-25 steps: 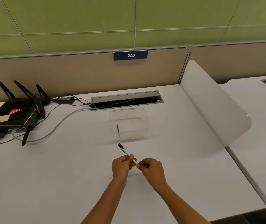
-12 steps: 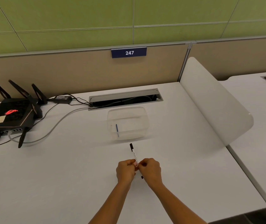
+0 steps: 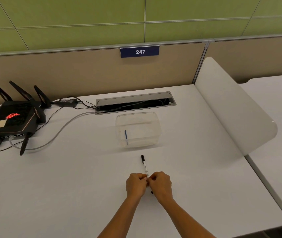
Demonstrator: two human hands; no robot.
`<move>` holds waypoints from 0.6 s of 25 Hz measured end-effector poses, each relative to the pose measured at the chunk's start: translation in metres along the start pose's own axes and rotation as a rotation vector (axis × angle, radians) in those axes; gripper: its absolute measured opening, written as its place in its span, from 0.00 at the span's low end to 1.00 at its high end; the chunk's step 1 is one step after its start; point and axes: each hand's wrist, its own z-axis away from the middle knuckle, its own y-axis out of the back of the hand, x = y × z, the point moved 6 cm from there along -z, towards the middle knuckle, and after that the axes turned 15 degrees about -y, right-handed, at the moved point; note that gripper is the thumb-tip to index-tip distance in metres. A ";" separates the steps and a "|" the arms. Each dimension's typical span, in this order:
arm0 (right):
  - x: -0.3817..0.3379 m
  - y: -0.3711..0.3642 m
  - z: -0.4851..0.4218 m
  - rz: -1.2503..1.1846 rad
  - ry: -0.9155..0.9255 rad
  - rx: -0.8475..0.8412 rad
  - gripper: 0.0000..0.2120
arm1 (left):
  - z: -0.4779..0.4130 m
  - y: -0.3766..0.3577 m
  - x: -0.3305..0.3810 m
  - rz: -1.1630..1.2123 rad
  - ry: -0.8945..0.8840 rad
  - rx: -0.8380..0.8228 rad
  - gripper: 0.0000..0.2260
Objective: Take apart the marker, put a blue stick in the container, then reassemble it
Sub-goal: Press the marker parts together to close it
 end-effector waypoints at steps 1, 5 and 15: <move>0.000 -0.001 0.000 0.001 0.000 -0.002 0.07 | 0.001 -0.001 0.000 -0.007 -0.002 -0.006 0.09; 0.001 -0.002 -0.001 0.003 -0.004 -0.008 0.07 | 0.001 0.000 0.000 -0.058 -0.021 -0.024 0.10; 0.002 -0.003 -0.001 0.021 0.000 -0.017 0.07 | 0.004 0.001 0.004 -0.112 -0.035 -0.024 0.11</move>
